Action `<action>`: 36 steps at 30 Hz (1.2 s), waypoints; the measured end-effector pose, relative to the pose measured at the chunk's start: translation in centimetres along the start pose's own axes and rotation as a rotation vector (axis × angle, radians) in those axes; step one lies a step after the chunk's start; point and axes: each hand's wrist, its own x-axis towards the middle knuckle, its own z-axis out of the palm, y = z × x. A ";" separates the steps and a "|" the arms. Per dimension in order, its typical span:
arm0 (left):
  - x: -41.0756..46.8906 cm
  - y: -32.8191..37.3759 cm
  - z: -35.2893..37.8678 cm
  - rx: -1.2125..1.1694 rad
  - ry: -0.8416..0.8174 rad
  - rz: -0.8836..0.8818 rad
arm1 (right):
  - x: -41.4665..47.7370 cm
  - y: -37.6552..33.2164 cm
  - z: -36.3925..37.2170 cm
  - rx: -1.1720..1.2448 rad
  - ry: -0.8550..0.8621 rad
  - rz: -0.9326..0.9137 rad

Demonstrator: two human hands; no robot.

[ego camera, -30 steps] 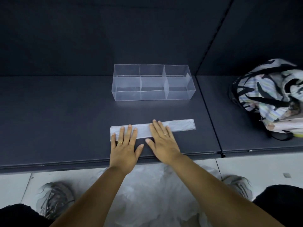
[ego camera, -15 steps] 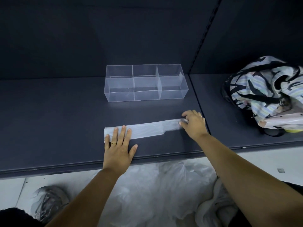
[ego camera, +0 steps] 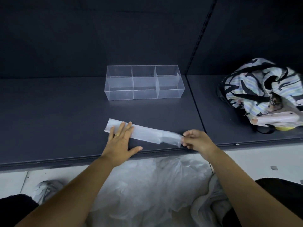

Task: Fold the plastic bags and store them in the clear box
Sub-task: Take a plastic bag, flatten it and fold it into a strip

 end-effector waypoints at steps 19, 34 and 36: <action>-1.6 12.0 5.2 -0.050 0.004 0.134 | -3.4 2.4 0.9 0.152 0.252 0.349; -1.0 12.9 2.7 -0.614 0.328 -0.168 | -6.8 -3.4 3.4 0.128 0.070 0.024; -0.8 12.5 1.6 -0.729 0.326 -0.235 | -6.4 -4.8 3.6 0.084 0.009 -0.069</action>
